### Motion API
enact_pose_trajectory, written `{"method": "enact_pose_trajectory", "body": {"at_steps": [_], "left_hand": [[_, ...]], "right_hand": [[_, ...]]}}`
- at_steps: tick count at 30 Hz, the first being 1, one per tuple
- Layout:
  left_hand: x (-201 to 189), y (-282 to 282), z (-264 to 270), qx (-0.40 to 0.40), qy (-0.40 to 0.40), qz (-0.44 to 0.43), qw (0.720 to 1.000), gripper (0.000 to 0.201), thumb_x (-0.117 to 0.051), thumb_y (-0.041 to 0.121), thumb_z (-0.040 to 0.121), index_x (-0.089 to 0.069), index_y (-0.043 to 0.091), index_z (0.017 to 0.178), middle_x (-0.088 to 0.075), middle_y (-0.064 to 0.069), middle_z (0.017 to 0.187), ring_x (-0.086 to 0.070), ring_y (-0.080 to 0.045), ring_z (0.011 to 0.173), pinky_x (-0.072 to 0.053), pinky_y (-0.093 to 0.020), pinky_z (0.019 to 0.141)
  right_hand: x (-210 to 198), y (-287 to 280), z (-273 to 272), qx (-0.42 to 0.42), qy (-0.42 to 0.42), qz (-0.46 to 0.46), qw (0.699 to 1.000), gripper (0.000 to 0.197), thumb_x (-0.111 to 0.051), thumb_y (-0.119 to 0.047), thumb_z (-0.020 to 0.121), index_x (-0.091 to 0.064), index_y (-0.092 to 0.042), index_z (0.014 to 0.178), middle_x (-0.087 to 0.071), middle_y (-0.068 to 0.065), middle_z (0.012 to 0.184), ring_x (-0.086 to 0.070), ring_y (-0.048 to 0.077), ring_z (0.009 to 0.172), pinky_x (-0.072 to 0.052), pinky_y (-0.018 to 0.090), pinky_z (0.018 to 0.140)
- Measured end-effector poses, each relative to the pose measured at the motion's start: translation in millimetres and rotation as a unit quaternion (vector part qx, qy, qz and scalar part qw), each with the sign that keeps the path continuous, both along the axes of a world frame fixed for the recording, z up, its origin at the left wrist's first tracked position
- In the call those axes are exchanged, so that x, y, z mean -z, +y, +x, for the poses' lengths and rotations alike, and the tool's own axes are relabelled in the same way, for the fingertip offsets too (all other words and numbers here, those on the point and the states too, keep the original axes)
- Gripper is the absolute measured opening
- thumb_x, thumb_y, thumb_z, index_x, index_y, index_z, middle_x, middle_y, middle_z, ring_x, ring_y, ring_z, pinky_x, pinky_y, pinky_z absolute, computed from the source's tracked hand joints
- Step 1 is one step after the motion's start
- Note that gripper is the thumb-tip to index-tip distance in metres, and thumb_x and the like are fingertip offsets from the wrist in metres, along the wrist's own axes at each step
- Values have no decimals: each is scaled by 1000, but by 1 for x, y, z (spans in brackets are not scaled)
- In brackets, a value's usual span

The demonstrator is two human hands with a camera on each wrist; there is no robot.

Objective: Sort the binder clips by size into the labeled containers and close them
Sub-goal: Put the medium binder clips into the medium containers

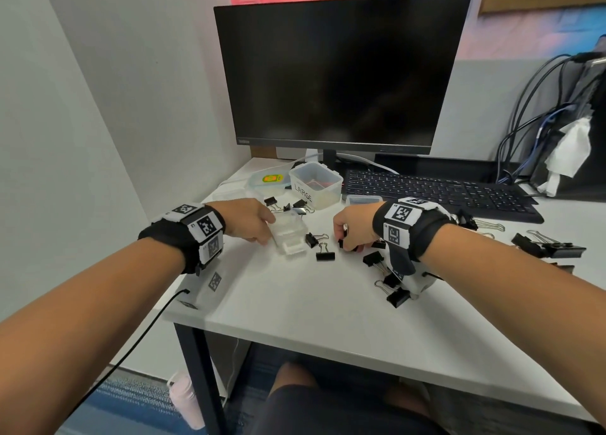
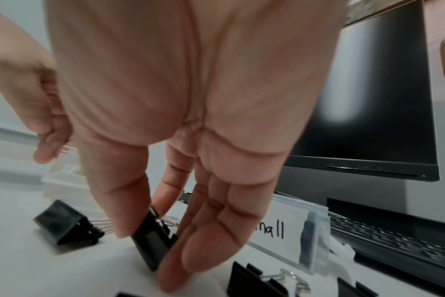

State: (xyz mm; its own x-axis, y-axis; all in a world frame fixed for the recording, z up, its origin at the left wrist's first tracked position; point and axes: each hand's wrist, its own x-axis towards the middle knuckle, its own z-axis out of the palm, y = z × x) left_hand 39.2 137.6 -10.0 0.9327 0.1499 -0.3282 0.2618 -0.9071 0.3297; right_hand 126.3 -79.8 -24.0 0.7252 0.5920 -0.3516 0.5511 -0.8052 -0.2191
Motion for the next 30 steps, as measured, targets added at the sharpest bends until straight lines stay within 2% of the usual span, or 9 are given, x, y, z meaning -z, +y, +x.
{"method": "enact_pose_trajectory", "body": {"at_steps": [2, 4, 6, 9, 12, 15, 19, 24, 30], "left_hand": [[-2, -2, 0, 28, -3, 16, 999, 47, -62, 16, 77, -57, 17, 124, -71, 1, 96, -67, -13, 88, -51, -21, 86], [-1, -4, -1, 69, -53, 112, 990, 33, -57, 13, 86, -61, 21, 118, -65, 1, 99, -60, -15, 89, -44, -19, 79], [3, -4, 0, 96, -87, 167, 977, 28, -61, 20, 87, -65, 23, 115, -56, -3, 112, -53, -18, 96, -42, -23, 85], [9, -1, 1, 94, -101, 155, 978, 20, -66, 27, 86, -72, 23, 104, -53, -1, 114, -53, -19, 108, -44, -31, 94], [7, -2, 2, 87, -132, 111, 981, 11, -67, 25, 86, -73, 19, 92, -61, 4, 95, -57, -16, 96, -43, -23, 80], [5, -1, 2, 80, -137, 76, 984, 18, -70, 22, 84, -70, 16, 101, -60, 5, 88, -54, -12, 85, -39, -13, 66], [4, -2, 0, 63, -136, 77, 986, 32, -70, 14, 83, -64, 11, 114, -59, 1, 92, -52, -13, 82, -37, -8, 61], [4, -2, -10, 5, 27, 219, 975, 79, -75, 42, 76, -39, 13, 139, -54, -5, 131, -54, -23, 116, -44, -31, 92], [4, 4, -20, 34, 201, 291, 935, 85, -71, 54, 75, -36, 17, 143, -50, -1, 137, -48, -24, 124, -38, -33, 99]], "right_hand": [[0, 1, 0, 1, 4, -1, 1000, 20, -63, -14, 86, -62, -13, 107, -66, 5, 92, -64, 17, 73, -58, 31, 74], [0, 1, 0, 2, 11, 1, 1000, 21, -64, -13, 87, -61, -12, 108, -66, 7, 96, -65, 19, 75, -58, 33, 76], [-1, 1, 0, 2, 14, 2, 1000, 18, -64, -13, 87, -60, -13, 105, -65, 6, 93, -65, 20, 76, -58, 33, 77], [-1, -1, 0, 3, 11, 2, 1000, 14, -63, -13, 87, -59, -15, 101, -63, 2, 82, -64, 19, 72, -57, 29, 71], [-2, -2, -1, 0, 1, -4, 1000, 12, -62, -13, 88, -58, -16, 99, -60, -2, 71, -60, 11, 56, -52, 20, 53], [-4, -3, -2, -3, -2, -7, 1000, 11, -61, -13, 89, -57, -16, 98, -58, -3, 67, -56, 6, 50, -45, 14, 43], [-6, -3, -1, 0, 8, 7, 1000, 14, -61, -13, 89, -57, -15, 102, -59, -3, 72, -59, 8, 54, -50, 17, 49], [-9, -5, -2, 6, 11, 15, 1000, 14, -60, -14, 90, -56, -16, 102, -60, -4, 73, -59, 6, 54, -46, 15, 44], [-11, 0, -1, 6, 5, 17, 1000, 15, -60, -13, 88, -56, -17, 102, -64, -2, 74, -59, 7, 54, -49, 18, 50]]}}
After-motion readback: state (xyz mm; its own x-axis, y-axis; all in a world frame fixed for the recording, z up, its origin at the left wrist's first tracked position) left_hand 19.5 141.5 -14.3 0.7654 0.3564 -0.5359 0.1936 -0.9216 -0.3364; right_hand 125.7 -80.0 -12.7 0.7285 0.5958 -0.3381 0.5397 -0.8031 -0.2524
